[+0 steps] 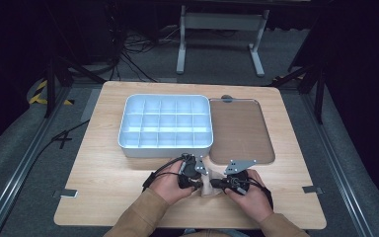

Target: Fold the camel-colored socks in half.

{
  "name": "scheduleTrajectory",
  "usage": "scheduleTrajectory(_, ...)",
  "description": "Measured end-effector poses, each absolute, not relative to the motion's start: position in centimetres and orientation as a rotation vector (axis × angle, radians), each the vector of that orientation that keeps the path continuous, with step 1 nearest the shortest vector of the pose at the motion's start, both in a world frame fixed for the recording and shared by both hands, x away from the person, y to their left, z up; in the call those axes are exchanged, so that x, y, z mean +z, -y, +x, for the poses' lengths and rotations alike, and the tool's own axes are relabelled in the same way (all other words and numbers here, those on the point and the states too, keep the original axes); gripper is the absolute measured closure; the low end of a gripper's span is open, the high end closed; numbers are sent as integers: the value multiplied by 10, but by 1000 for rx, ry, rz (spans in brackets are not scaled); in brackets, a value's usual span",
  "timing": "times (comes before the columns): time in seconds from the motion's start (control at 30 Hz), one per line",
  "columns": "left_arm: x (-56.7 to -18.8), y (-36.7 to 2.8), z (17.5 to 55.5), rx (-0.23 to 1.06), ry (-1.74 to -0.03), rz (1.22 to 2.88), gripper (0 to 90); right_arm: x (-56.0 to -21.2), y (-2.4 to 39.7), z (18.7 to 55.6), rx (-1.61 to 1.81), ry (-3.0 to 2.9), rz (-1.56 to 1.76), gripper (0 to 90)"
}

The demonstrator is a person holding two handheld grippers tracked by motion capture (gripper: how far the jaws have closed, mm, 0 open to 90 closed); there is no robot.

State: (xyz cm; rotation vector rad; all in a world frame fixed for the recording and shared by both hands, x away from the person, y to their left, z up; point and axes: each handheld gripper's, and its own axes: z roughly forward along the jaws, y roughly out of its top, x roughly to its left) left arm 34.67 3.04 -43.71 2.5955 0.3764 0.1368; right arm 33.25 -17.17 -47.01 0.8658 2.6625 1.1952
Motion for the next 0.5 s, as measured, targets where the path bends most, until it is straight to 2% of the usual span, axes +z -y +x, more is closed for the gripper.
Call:
scheduleTrajectory(0.27,-437,-19,343,164,-290,2610,654,-470,167,330,1191,-2665,844,900)
scheduleTrajectory(0.5,-435,-22,341,165,-321,2601,589,-468,168,330,1196,-2662,838,895)
